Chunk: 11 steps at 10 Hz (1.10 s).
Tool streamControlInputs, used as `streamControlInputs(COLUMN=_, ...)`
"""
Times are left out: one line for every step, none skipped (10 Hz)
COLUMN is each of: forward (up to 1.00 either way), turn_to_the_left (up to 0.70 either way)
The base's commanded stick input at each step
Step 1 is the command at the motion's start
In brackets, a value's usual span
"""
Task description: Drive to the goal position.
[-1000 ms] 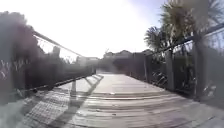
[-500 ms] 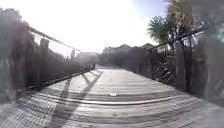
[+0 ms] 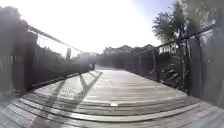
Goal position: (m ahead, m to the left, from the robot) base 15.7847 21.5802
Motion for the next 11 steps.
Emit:
streamControlInputs(forward=1.00, turn_to_the_left=0.00)
streamControlInputs(forward=1.00, turn_to_the_left=0.00)
streamControlInputs(forward=1.00, turn_to_the_left=0.00)
streamControlInputs(forward=1.00, turn_to_the_left=0.00)
streamControlInputs(forward=1.00, turn_to_the_left=0.00)
streamControlInputs(forward=1.00, turn_to_the_left=0.00)
streamControlInputs(forward=1.00, turn_to_the_left=0.00)
streamControlInputs(forward=1.00, turn_to_the_left=0.00)
streamControlInputs(forward=1.00, turn_to_the_left=0.00)
streamControlInputs(forward=1.00, turn_to_the_left=0.00)
streamControlInputs(forward=1.00, turn_to_the_left=0.00)
